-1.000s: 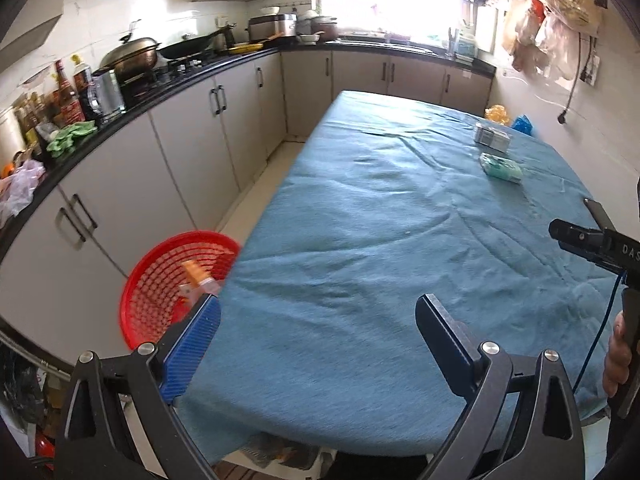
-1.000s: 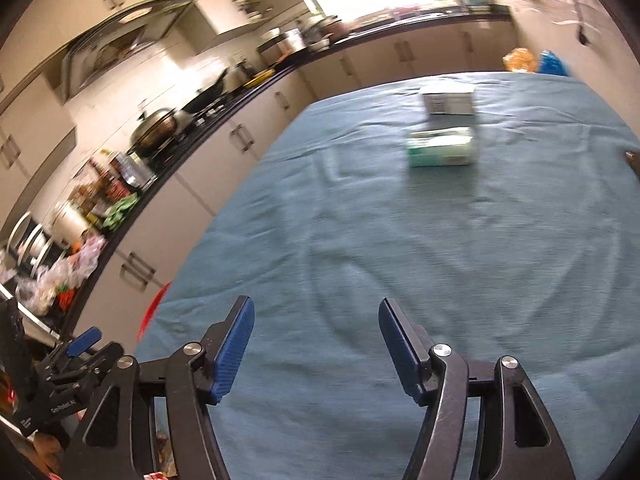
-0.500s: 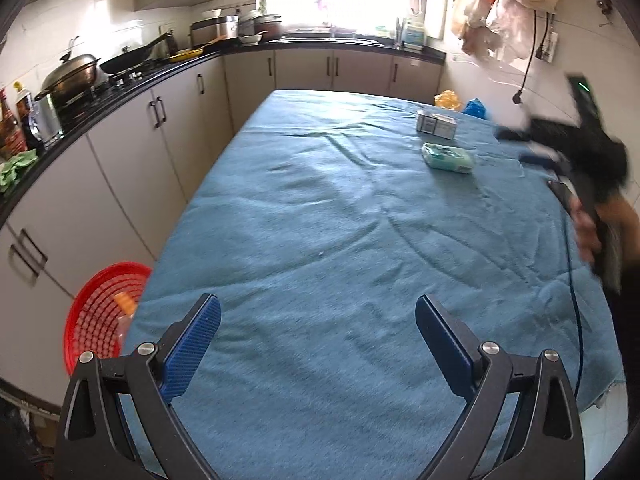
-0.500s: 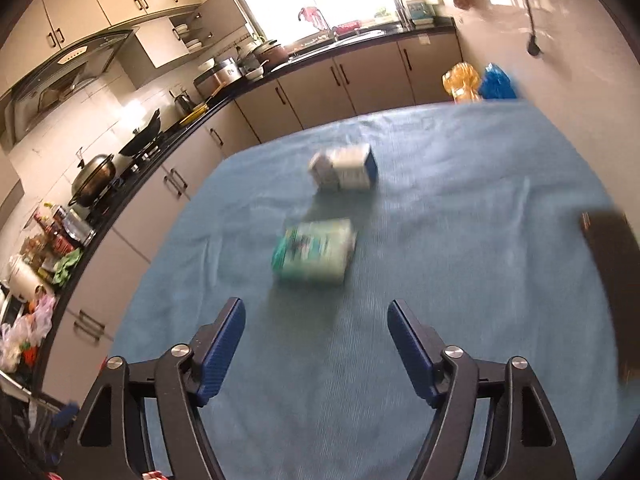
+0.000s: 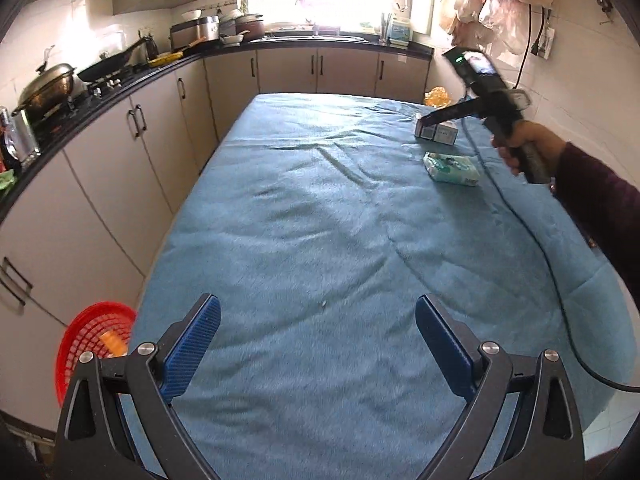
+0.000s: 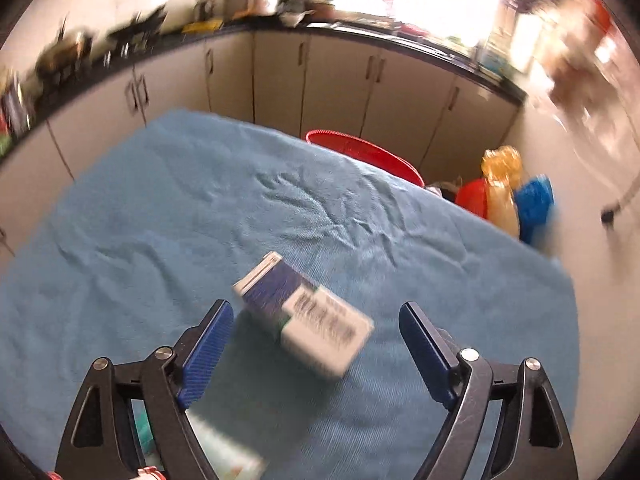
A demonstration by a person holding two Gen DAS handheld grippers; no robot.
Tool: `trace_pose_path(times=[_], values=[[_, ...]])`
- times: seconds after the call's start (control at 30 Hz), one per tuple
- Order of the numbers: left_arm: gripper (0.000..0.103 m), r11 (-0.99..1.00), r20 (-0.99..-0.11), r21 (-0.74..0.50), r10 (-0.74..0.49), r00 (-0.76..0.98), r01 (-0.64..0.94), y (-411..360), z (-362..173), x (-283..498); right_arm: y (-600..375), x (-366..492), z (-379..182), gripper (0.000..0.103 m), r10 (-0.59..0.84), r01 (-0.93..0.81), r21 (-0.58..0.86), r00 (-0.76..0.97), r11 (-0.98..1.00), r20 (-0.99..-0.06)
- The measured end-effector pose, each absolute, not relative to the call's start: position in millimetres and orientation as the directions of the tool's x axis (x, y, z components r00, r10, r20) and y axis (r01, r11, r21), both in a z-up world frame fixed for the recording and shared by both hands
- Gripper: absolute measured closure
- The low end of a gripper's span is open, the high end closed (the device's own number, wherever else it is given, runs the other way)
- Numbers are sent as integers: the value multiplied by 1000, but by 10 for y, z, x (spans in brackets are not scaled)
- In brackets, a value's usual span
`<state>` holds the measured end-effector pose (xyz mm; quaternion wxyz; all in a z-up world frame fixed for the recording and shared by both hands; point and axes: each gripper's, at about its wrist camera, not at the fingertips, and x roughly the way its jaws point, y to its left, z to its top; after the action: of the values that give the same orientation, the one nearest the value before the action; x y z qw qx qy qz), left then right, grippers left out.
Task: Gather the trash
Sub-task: 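Grasp the white barcode box with the right gripper while the left approaches the green pack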
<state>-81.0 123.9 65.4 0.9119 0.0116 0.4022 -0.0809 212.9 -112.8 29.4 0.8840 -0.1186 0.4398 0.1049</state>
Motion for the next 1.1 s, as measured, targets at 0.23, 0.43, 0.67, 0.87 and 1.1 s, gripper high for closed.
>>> trace_pose_path(times=[0.23, 0.43, 0.67, 0.87, 1.1], values=[[6, 978, -740, -95, -194, 644, 185, 1132, 765, -540, -1141, 2209, 25, 66, 148, -348, -35, 486, 937, -861], [6, 957, -735, -63, -235, 636, 282, 736, 941, -236, -1433, 1585, 92, 66, 210, -274, 89, 451, 958, -867], [6, 907, -743, -136, -360, 565, 399, 81, 964, 449, -1979, 415, 247, 65, 250, -65, 254, 522, 965, -815], [6, 869, -775, -196, -421, 472, 454, -530, 790, 1183, -2275, -214, 300, 65, 300, -18, 391, 673, 920, -676], [6, 802, -840, -291, -475, 262, 521, -1040, 439, 1733, -2545, -300, 210, 65, 350, 2, 506, 720, 863, -600]])
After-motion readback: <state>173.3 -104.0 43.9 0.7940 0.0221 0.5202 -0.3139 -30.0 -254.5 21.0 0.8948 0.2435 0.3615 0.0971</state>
